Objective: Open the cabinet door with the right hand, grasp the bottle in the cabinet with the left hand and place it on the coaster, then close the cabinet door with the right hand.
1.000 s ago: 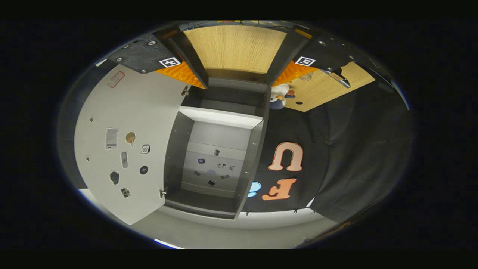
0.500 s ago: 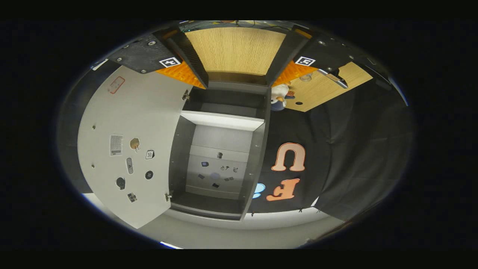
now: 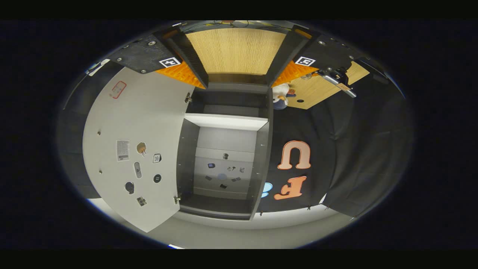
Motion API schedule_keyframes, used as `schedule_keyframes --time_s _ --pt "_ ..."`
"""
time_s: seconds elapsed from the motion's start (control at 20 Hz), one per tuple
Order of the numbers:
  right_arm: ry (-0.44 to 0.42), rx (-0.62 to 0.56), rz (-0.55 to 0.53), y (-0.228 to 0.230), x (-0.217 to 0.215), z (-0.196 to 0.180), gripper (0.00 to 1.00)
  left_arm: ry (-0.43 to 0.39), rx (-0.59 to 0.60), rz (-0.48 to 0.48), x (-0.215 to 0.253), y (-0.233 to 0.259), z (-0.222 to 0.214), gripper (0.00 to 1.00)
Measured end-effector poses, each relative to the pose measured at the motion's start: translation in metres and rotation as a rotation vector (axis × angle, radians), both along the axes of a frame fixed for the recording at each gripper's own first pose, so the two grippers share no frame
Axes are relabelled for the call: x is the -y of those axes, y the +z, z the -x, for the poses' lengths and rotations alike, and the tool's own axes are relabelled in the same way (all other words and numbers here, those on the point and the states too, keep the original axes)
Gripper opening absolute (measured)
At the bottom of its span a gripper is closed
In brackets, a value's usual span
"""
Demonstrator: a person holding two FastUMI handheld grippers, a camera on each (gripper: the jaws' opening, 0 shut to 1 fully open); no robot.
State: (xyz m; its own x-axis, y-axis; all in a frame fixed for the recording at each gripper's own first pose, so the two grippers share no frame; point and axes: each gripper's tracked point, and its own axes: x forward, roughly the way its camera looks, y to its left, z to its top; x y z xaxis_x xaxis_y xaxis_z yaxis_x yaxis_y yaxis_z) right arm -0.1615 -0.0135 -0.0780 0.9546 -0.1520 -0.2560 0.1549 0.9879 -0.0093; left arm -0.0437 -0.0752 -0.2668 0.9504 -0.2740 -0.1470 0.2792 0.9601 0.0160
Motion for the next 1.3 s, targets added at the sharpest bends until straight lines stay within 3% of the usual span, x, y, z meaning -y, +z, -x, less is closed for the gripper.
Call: schedule_keyframes --time_s 0.25,0.6,0.9,1.3 --pt "-0.038 0.042 0.007 0.024 0.021 0.008 0.95 0.001 0.061 0.011 -0.009 0.056 -0.009 0.98" --pt "-0.035 0.074 0.049 0.053 0.070 0.030 0.97 0.087 0.095 0.041 -0.013 0.136 -0.003 0.97" --pt "-0.033 0.103 -0.049 0.071 0.115 0.067 0.95 0.086 0.084 0.091 0.019 0.193 0.009 0.99" --pt "-0.153 0.138 -0.109 0.075 0.212 0.106 0.97 0.115 0.083 0.139 0.043 0.237 0.026 0.97"
